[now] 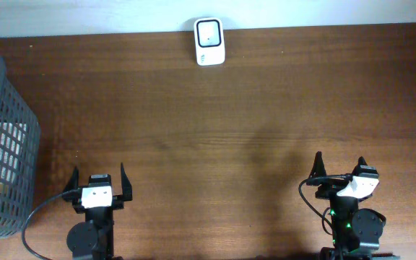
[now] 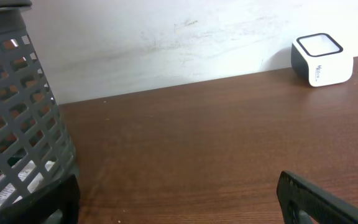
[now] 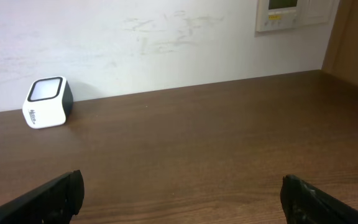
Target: Scan the item barcode
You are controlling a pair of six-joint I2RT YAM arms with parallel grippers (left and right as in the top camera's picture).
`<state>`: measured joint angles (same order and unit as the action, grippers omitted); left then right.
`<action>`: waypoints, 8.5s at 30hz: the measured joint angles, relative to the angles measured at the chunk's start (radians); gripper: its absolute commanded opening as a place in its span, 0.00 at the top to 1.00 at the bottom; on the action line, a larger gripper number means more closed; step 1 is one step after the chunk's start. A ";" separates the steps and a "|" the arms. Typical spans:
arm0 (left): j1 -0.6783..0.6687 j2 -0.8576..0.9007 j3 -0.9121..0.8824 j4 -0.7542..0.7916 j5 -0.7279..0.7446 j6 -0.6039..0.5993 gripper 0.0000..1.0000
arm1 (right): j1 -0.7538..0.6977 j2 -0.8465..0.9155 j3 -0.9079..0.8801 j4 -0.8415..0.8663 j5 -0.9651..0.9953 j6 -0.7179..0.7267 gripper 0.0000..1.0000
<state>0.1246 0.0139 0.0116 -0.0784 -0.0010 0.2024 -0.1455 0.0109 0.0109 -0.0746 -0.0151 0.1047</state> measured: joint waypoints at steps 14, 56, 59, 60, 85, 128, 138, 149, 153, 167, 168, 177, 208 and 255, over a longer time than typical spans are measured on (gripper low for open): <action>0.000 0.000 0.000 0.000 0.000 0.000 0.01 | 0.000 0.000 0.000 0.000 0.000 0.000 0.02; 0.000 0.000 0.000 0.000 0.000 0.000 0.01 | 0.000 0.000 0.000 0.000 0.000 0.000 0.02; 0.000 0.000 0.000 0.000 0.000 0.000 0.01 | 0.000 0.000 0.000 0.000 0.000 0.000 0.02; 0.000 0.000 0.000 0.000 0.000 0.000 0.01 | 0.000 0.000 0.000 0.000 0.000 0.000 0.02; 0.000 0.000 -0.001 0.060 -0.038 0.004 0.01 | 0.000 0.001 0.000 0.000 0.000 0.000 0.02; -0.001 1.405 1.588 -0.878 0.219 -0.043 0.01 | 0.000 0.006 0.000 0.000 0.000 0.000 0.02; -0.002 1.618 1.633 -0.988 0.294 -0.057 0.01 | 0.000 0.006 0.000 0.000 0.000 0.000 0.02; 0.175 1.642 2.096 -1.167 0.203 -0.263 0.01 | 0.000 0.006 0.000 0.000 0.000 0.000 0.01; 0.309 1.624 2.211 -1.221 0.117 -0.370 0.01 | 0.000 0.006 0.000 0.000 0.000 -0.001 0.02; 0.724 1.684 2.156 -1.407 -0.039 -0.623 0.01 | 0.000 0.006 0.000 0.000 0.000 0.000 0.02; 0.736 1.693 2.140 -1.407 -0.040 -0.626 0.01 | 0.000 0.006 0.000 0.000 0.000 0.000 0.02; 0.856 1.765 1.857 -1.313 -0.047 -0.643 0.02 | 0.000 0.006 0.000 0.000 0.000 0.000 0.02; 0.864 1.869 1.536 -1.114 -0.203 -0.649 0.03 | 0.000 0.006 0.000 0.000 0.000 0.000 0.02; 0.696 1.882 2.210 -1.370 -0.100 -0.652 0.45 | 0.000 0.006 0.000 0.000 0.000 0.000 0.02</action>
<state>0.8207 1.8957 2.2219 -1.4483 -0.1005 -0.4500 -0.1455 0.0166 0.0109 -0.0746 -0.0151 0.1043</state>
